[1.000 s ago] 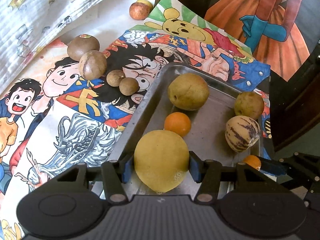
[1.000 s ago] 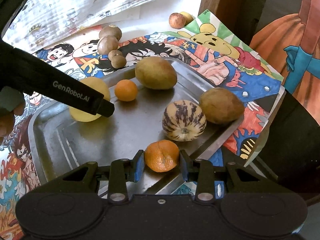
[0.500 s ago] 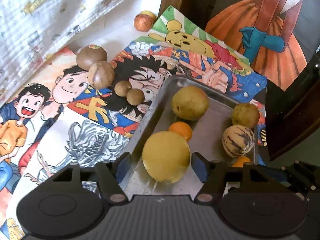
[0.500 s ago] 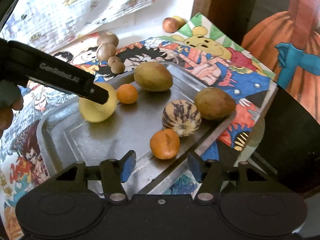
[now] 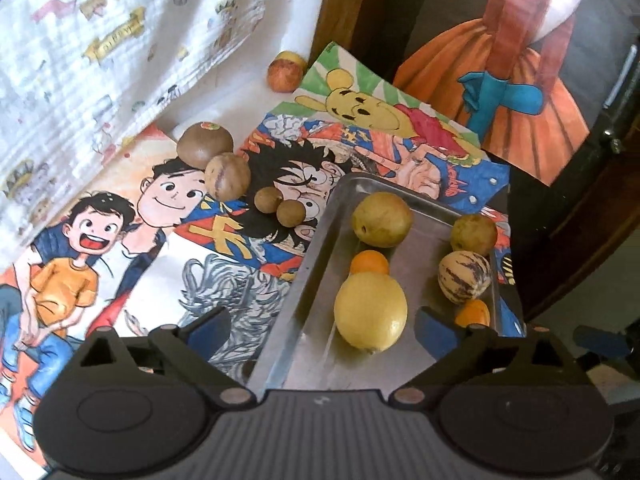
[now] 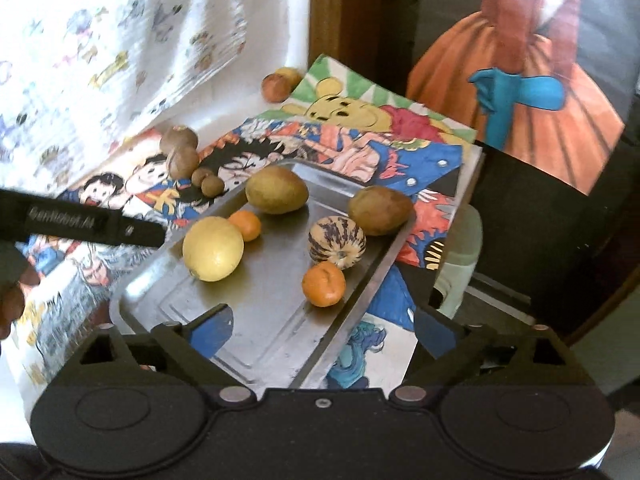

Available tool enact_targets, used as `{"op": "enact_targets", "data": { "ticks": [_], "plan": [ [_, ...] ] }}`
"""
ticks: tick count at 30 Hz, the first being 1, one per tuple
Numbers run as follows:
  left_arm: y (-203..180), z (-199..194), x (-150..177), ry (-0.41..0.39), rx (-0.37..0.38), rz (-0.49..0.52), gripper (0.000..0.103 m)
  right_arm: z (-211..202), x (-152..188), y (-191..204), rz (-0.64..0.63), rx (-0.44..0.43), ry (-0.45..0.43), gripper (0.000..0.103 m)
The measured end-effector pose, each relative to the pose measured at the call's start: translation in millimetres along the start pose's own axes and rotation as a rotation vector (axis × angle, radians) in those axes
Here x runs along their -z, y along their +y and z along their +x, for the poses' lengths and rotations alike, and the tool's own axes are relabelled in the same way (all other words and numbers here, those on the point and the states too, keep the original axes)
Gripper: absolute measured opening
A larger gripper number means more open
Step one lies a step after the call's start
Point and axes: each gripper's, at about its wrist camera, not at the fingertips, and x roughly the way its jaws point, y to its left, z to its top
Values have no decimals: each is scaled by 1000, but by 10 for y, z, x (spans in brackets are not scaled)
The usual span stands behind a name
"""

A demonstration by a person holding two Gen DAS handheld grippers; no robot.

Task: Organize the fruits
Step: 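Withdraw both tools from the tray toward the remaining fruits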

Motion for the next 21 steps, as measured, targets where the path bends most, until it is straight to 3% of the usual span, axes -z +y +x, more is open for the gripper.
{"op": "enact_targets", "data": {
  "ticks": [12,21],
  "plan": [
    [575,-522,169,15,72,153,102,-387,230,748,174,96,5,102],
    [995,-765,355,45,109,257,102,-548,493,1205,248,102,31,102]
  ]
}}
